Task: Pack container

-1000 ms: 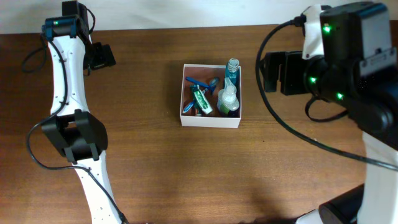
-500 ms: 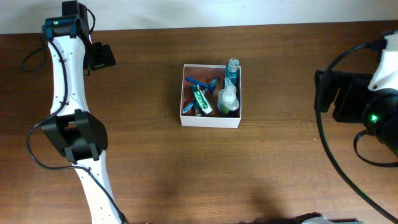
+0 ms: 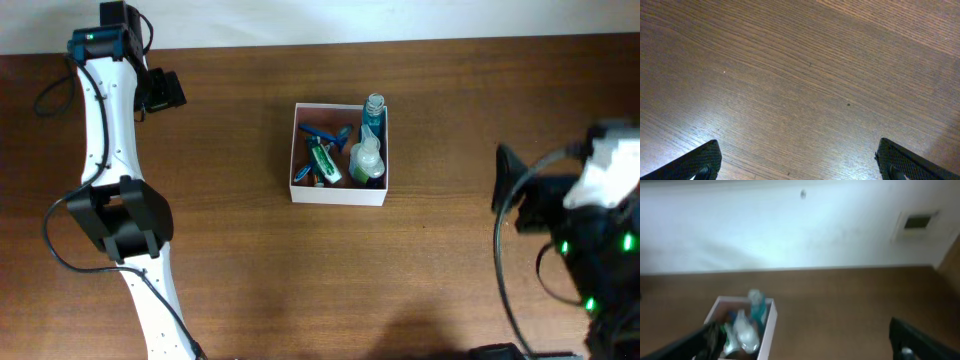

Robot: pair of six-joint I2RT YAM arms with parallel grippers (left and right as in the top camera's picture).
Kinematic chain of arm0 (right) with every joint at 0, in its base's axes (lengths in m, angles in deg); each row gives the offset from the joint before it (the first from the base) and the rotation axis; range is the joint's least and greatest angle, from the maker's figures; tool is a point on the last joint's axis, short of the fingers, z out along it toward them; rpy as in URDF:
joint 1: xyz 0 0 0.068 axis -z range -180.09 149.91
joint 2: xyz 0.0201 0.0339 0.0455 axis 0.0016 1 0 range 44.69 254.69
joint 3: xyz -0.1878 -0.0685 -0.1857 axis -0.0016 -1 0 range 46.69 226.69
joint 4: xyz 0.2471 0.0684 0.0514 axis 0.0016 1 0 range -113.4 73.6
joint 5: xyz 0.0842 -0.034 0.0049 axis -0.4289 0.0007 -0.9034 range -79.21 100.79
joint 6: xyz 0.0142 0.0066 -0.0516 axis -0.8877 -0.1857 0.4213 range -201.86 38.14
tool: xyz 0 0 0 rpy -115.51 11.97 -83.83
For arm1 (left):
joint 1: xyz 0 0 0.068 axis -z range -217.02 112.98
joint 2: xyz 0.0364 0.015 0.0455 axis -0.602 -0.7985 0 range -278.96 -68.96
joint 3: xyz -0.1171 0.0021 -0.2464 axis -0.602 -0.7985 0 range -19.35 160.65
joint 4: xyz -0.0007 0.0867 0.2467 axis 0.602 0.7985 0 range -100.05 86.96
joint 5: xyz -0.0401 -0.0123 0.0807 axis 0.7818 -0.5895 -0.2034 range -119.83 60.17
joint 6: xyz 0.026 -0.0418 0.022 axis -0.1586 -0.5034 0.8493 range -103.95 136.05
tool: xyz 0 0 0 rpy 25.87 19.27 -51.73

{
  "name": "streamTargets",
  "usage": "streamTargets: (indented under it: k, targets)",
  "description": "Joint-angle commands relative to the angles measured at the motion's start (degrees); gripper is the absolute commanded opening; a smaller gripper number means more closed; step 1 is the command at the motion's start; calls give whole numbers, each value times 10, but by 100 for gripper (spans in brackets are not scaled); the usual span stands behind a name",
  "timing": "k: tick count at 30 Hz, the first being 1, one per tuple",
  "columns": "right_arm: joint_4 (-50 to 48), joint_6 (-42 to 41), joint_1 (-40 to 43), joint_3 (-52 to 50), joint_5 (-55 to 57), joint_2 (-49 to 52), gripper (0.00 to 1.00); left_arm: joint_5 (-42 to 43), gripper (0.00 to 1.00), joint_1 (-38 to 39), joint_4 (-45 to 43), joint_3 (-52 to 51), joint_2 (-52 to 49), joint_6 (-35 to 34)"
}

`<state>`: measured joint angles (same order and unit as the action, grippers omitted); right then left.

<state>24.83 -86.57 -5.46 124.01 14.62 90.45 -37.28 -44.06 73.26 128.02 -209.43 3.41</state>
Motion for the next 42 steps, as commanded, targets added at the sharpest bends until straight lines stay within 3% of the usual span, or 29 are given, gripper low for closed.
streamTargets:
  k: [1, 16, 42]
  targets:
    - [-54, 15, 50, -120, -59, -83, 98, -4, 99, -2, 0, -2, 10, 3]
    - [-135, 15, 65, -409, -80, -453, 98, -4, 99, -2, 0, -2, 10, 3]
    - [-348, 13, 53, -614, -71, -455, 98, -4, 99, -2, 0, -2, 10, 3]
